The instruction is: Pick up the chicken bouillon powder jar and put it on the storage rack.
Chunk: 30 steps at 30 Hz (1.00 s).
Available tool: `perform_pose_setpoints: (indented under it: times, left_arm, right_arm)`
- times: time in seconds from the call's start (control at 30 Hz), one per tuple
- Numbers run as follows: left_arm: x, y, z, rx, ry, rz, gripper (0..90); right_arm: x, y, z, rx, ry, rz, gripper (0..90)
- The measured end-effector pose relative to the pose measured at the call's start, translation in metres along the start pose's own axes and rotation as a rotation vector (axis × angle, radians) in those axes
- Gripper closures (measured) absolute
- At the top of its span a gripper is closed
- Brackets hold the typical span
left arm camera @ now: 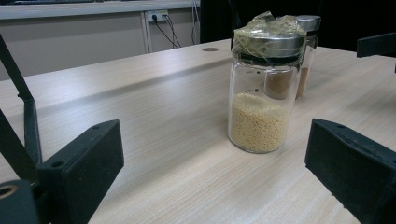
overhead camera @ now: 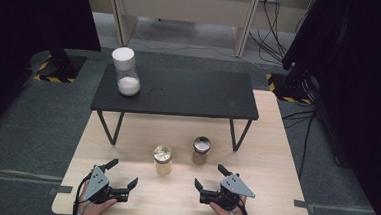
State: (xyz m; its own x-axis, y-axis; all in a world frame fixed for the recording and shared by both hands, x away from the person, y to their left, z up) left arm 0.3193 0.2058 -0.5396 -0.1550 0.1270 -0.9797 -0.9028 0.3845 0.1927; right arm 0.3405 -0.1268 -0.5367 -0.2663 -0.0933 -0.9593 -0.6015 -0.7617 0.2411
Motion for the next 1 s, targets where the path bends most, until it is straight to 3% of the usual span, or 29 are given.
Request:
perform_pose_setpoints:
  times: [0.53,1.0]
  left_arm:
    - [0.000,0.000,0.003,0.001,0.025,-0.002,3.8]
    - [0.000,0.000,0.002,0.000,0.023,-0.004,3.8]
  right_arm:
    - [-0.002,-0.003,0.013,-0.039,0.016,0.001,0.9]
    - [-0.004,-0.013,0.026,-0.085,0.038,0.009,1.0]
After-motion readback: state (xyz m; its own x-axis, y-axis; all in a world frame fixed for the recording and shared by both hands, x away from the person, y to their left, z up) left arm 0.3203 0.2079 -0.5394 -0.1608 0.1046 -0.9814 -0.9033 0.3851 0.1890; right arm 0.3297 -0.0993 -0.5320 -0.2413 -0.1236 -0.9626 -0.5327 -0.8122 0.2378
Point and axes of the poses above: each handheld gripper's, and its own axes: y roughly backward along the jaws, x roughly out of its underside, z roughly to its left, the point moved 5 cm from there along -y, roughly forward along the jaws, and after that the axes turned 12 degrees about -x, right-handed, at the moved point
